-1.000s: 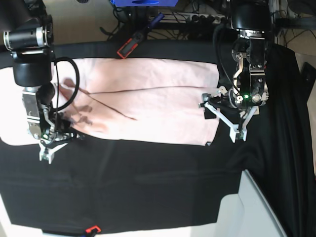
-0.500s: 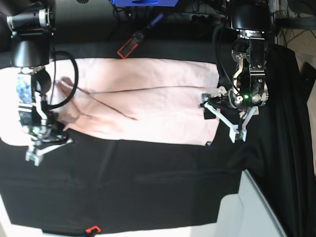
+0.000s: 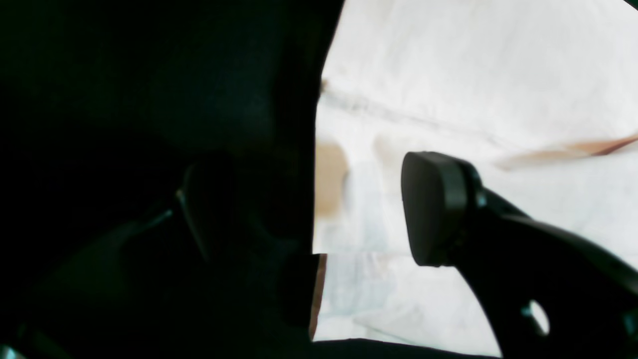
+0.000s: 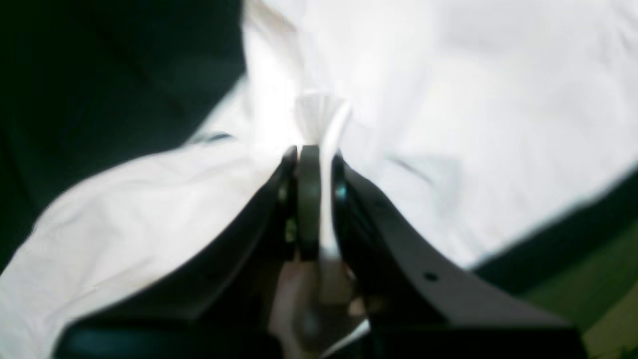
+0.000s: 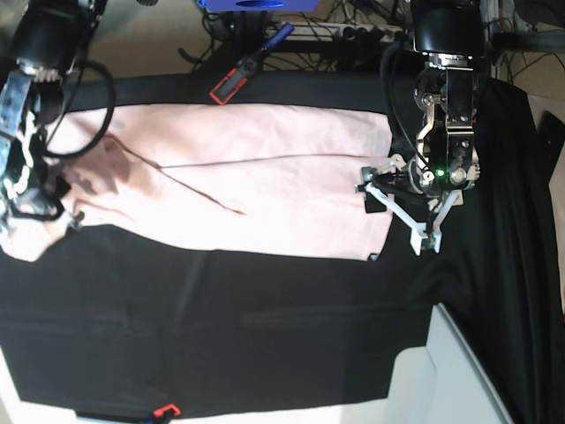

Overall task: Fold the T-shirt properly
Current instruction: 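Pull the shirt's corner outward with the right gripper, spreading it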

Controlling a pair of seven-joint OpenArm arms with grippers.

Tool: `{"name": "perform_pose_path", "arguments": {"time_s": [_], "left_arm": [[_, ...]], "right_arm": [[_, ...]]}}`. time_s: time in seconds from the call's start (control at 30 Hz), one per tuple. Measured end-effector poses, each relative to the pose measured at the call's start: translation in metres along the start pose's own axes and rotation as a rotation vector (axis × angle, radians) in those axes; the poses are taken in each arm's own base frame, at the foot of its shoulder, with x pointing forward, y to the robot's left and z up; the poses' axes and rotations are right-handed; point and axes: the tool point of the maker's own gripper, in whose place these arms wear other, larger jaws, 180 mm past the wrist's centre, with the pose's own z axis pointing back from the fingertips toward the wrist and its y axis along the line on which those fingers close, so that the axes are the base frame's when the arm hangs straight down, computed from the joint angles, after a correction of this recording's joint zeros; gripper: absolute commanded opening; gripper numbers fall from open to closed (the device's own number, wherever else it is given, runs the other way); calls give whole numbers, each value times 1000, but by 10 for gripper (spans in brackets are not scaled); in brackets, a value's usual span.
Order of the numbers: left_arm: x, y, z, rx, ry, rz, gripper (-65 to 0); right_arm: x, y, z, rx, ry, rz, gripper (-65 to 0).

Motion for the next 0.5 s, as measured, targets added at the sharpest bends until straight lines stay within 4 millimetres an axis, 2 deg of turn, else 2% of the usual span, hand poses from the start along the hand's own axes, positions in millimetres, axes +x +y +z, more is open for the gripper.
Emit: {"name": "perform_pose_path", "arguments": {"time_s": [0.07, 0.2, 0.37, 0.5], "left_arm": [[0, 0, 0, 0, 0, 0, -141], [0, 0, 0, 0, 0, 0, -141], [0, 0, 0, 0, 0, -1, -141], [2, 2, 0, 4, -3, -3, -141]], "right_arm": [[-6, -12, 4, -19, 3, -31, -650], [-7, -19, 8, -27, -11, -36, -650], [-24, -26, 8, -33, 15, -77, -650], [-29, -49, 15, -74, 8, -147, -650]]}}
